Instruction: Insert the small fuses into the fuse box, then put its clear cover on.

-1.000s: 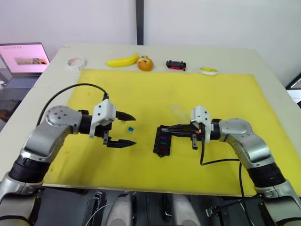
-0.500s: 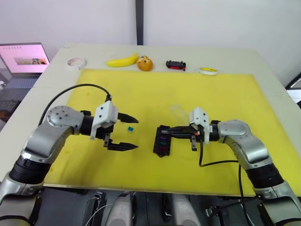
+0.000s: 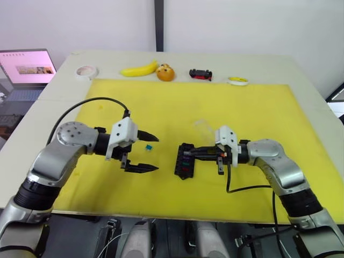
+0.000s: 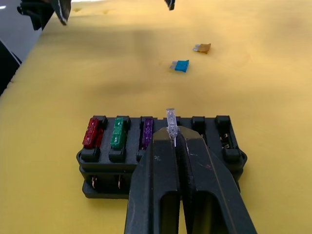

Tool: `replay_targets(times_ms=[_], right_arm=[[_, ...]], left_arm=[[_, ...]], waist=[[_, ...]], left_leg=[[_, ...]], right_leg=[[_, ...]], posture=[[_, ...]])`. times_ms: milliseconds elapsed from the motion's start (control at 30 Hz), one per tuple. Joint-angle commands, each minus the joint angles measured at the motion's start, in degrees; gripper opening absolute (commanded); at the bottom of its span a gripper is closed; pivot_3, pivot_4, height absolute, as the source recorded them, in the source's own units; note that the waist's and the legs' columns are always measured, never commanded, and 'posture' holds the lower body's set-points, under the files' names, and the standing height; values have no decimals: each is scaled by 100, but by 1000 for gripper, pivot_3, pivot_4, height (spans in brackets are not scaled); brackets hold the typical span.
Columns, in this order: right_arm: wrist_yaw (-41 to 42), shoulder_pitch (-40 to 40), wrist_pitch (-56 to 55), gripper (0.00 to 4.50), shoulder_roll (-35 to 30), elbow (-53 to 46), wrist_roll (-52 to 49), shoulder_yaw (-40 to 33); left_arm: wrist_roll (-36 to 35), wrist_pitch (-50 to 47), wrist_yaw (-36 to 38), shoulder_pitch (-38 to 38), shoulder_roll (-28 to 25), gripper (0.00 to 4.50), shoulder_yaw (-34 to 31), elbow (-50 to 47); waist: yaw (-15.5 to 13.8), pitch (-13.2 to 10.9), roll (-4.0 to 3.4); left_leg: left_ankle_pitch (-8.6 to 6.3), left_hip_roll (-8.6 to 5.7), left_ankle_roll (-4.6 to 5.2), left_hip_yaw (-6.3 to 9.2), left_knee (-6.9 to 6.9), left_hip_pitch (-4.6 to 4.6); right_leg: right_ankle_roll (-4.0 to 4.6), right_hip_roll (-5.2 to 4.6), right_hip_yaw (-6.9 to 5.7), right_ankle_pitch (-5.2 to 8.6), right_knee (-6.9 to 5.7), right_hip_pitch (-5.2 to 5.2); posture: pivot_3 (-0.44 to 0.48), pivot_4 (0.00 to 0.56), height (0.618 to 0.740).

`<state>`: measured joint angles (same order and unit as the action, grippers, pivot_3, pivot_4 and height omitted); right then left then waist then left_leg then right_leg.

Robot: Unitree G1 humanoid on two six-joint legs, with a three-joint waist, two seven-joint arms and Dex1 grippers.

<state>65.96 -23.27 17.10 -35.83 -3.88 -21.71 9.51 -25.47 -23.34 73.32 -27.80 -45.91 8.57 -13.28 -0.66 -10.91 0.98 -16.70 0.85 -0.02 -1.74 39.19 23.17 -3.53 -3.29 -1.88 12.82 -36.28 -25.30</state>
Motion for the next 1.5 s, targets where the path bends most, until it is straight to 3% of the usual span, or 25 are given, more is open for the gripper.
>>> replay_targets(times_ms=[33,1500], right_arm=[[-28,-68,31,0,16,-292,-175,-226],[-19,118,-312,0,86,53,276,-32]], left_arm=[[12,24,17,-112,33,4455,-11,-116],[134,60,17,-141,93,4455,-16,-123]], waist=[[-1,0,0],[1,2,0]], left_leg=[[0,0,0,0,0,0],[0,-1,0,0,5,-8]], right_leg=[[0,0,0,0,-1,0],[-1,0,1,-1,-13,3]], posture=[[0,150,737],[0,150,737]])
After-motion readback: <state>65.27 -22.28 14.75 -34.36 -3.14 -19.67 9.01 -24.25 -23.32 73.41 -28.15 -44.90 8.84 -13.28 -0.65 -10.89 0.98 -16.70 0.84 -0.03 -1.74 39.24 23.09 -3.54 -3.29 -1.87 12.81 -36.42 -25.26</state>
